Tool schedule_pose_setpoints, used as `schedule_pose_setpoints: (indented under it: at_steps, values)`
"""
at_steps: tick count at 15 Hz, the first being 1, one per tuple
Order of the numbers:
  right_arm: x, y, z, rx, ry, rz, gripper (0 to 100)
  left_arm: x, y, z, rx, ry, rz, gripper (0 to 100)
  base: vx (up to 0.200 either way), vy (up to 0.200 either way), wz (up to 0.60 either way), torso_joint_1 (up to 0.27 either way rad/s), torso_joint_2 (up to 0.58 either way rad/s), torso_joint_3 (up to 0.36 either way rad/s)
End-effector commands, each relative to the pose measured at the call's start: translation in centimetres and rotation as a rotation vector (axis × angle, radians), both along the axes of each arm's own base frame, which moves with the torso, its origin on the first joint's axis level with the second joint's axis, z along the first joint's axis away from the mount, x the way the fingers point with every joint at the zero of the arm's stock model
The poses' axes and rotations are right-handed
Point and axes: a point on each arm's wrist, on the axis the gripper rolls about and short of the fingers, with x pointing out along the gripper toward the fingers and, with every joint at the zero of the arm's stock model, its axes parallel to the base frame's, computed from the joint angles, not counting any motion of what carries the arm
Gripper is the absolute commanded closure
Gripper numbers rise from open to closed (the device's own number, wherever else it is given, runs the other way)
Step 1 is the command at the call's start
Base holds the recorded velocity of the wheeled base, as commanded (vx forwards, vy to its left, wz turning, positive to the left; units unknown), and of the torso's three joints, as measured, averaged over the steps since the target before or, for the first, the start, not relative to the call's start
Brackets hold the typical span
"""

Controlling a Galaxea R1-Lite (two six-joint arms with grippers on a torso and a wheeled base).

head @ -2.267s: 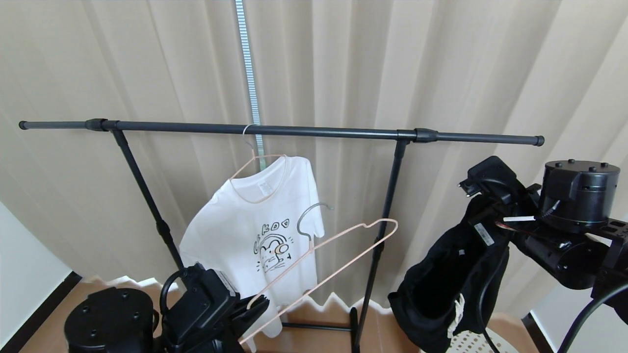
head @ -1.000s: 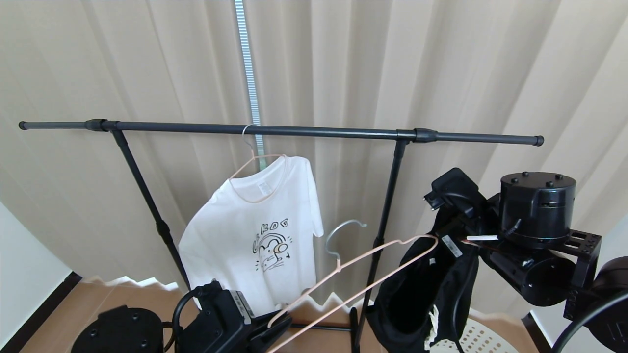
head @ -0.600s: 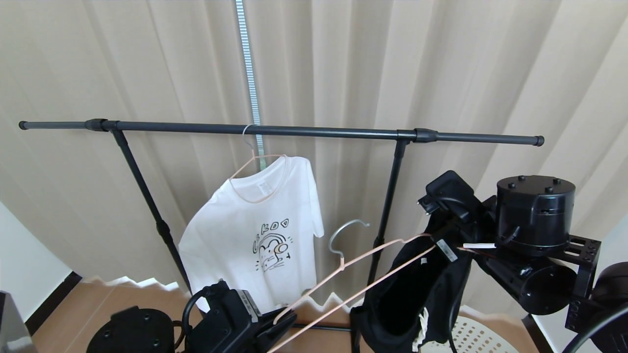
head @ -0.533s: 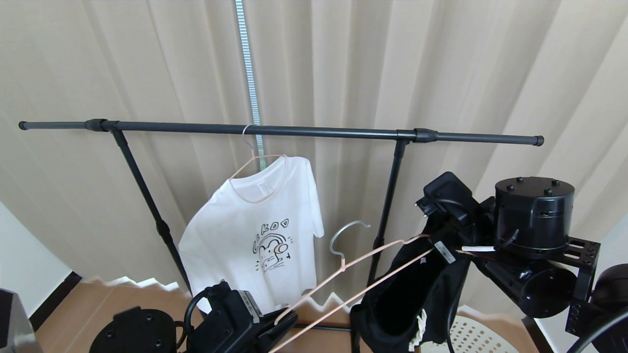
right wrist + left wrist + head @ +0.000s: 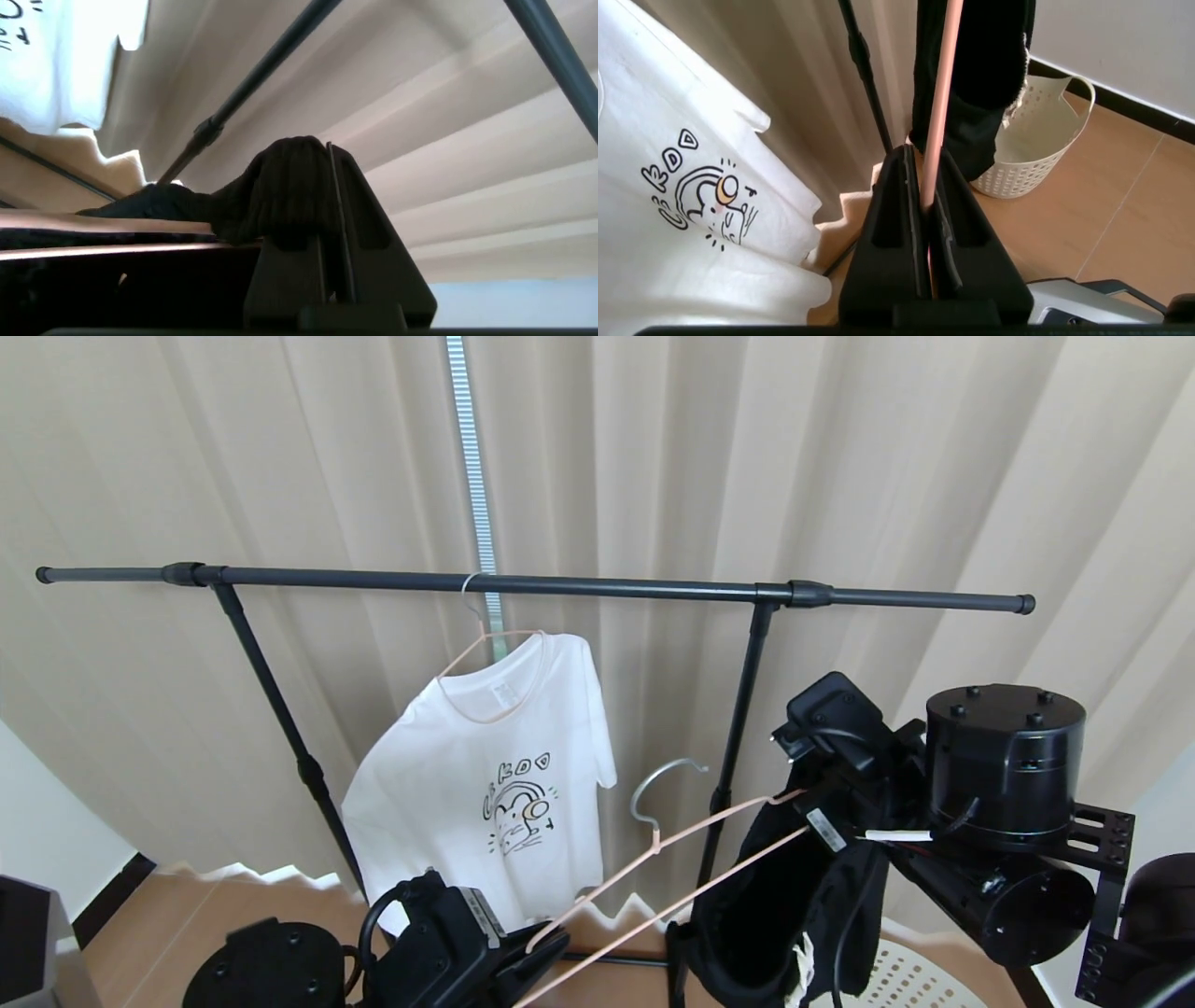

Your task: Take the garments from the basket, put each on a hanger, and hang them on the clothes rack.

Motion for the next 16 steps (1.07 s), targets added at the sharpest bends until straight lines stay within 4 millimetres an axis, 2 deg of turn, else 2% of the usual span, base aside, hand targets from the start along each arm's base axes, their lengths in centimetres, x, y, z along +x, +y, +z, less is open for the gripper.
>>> schedule_pose_setpoints:
  at_steps: [1,6,12,16]
  values:
    - [0.1,0.3,0.5,0.034,-0.020,-0.011,100,0.0,0.0,0.0,0.001,0.003,0.000,100,0.000,0.000,0.00,0.000,0.00,0.000]
    - [0.8,0.6,1.1,0.076,-0.048,-0.067,100,-0.5,-0.3,-0.1,-0.001,0.015,-0.020,100,0.000,0.000,0.00,0.000,0.00,0.000]
    - [-0.4,1.5,1.2,0.078,-0.044,-0.014,100,0.4,-0.8,-1.5,0.029,0.053,0.059,100,0.000,0.000,0.00,0.000,0.00,0.000]
    - [-1.4,2.7,0.7,0.072,-0.028,0.034,100,0.6,-1.0,-1.4,0.022,0.042,0.077,100,0.000,0.000,0.00,0.000,0.00,0.000]
